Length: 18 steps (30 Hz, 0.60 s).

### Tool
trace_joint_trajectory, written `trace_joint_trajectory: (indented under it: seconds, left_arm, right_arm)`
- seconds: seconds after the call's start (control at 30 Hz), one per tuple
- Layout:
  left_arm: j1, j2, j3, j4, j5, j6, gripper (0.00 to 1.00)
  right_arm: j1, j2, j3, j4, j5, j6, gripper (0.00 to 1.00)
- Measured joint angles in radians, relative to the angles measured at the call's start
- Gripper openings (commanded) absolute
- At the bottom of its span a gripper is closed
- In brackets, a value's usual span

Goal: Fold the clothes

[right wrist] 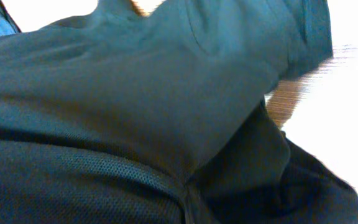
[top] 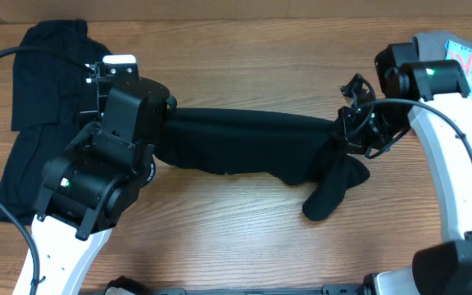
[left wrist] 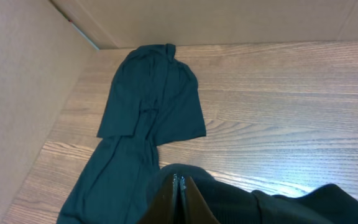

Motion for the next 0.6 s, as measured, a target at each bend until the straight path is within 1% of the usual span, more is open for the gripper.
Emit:
trace_joint_trajectory:
  seconds: [0.13,0.27,0.43,0.6]
  left_arm:
    - [0.009,0.005,0.0,-0.002,0.0,-0.019,0.04]
    - [0.033,0.048,0.0,-0.002,0.004,-0.035,0.04]
    - [0.051,0.166,0.0,0.002,0.008,-0.06,0.04]
    - [0.052,0.309,0.0,0.016,0.011,-0.075,0.04]
  right_arm:
    - [0.0,-0.013,0.0,0.111,0.009,0.006,0.04]
    - [0.0,0.038,0.0,0.239,0.016,0.023,0.04]
    - [0.0,0.203,0.0,0.396,0.029,0.031,0.04]
    - [0.0,0.369,-0.003,0.618,0.051,0.038,0.04]
